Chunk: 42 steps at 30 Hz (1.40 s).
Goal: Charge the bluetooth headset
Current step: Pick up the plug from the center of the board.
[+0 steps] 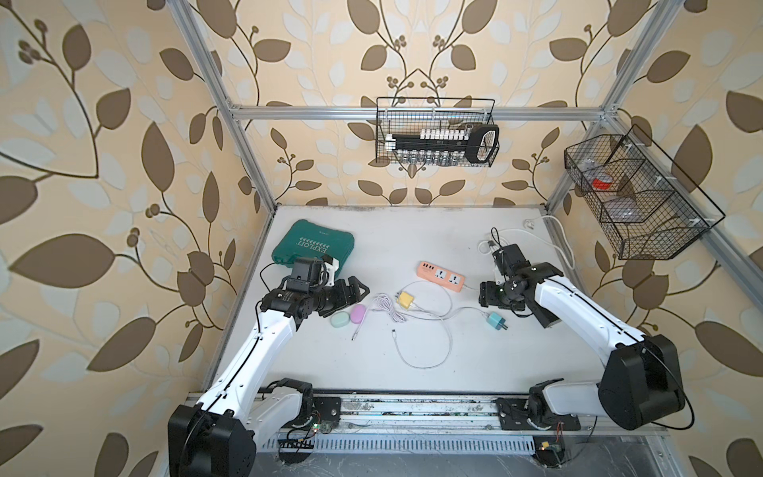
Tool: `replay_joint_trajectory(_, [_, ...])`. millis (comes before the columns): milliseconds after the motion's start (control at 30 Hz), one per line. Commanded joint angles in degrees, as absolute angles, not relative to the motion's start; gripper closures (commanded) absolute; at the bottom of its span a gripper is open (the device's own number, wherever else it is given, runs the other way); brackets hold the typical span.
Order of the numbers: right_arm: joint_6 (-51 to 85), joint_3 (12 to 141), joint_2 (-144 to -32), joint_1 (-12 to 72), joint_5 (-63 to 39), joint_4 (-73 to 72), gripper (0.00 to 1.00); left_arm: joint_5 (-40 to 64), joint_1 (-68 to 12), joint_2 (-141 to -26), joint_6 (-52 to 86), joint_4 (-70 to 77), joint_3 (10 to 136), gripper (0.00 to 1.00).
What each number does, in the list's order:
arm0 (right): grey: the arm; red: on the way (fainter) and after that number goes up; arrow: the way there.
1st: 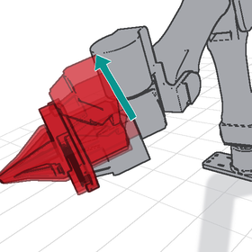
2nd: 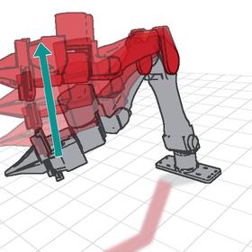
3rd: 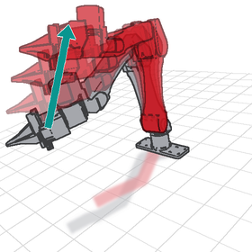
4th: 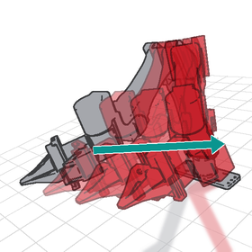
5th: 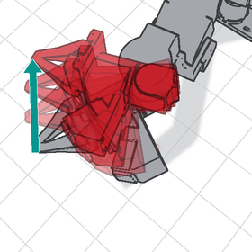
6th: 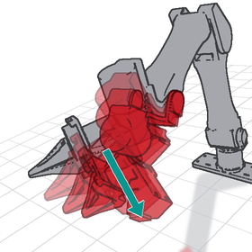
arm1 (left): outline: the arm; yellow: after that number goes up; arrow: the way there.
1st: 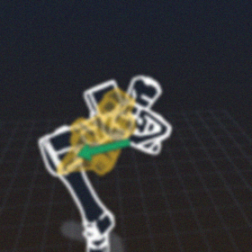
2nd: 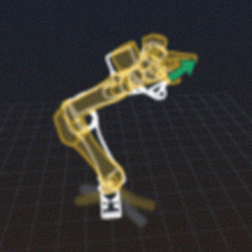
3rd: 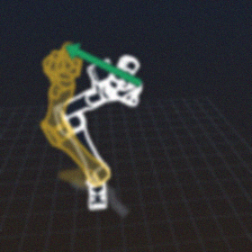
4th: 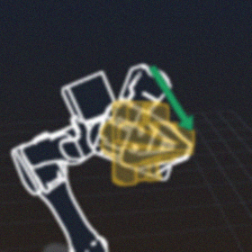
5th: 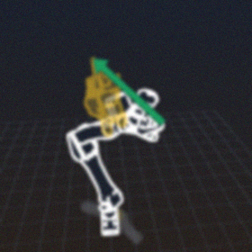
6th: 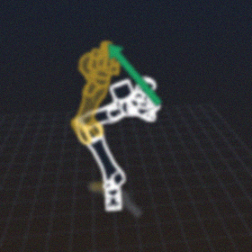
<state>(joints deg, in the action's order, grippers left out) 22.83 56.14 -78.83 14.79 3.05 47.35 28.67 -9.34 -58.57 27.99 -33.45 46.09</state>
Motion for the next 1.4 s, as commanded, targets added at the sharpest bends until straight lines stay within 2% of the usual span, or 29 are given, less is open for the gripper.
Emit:
replay_joint_trajectory(0, [22.24,55.31,-80.33,15.03,5.27,47.82,0.22,30.83,-9.58,-58.05,26.10,-34.46,46.23,0.06])
replay_joint_trajectory(600, [22.23,52.11,-86.96,16.00,-0.75,44.38,0.28,29.62,-9.59,-57.39,25.56,-35.85,46.40,0.06])
replay_joint_trajectory(1033, [24.03,51.44,-88.75,20.74,2.87,46.39,0.24,29.27,-9.58,-56.78,25.59,-35.87,46.40,0.06])
replay_joint_trajectory(1167, [24.86,51.55,-89.30,22.47,2.39,47.12,0.32,29.27,-9.58,-56.61,25.56,-35.95,46.49,0.06])
replay_joint_trajectory(1367, [26.23,50.87,-88.95,25.58,3.00,47.90,0.38,29.18,-9.59,-56.43,25.55,-35.86,46.49,0.06])
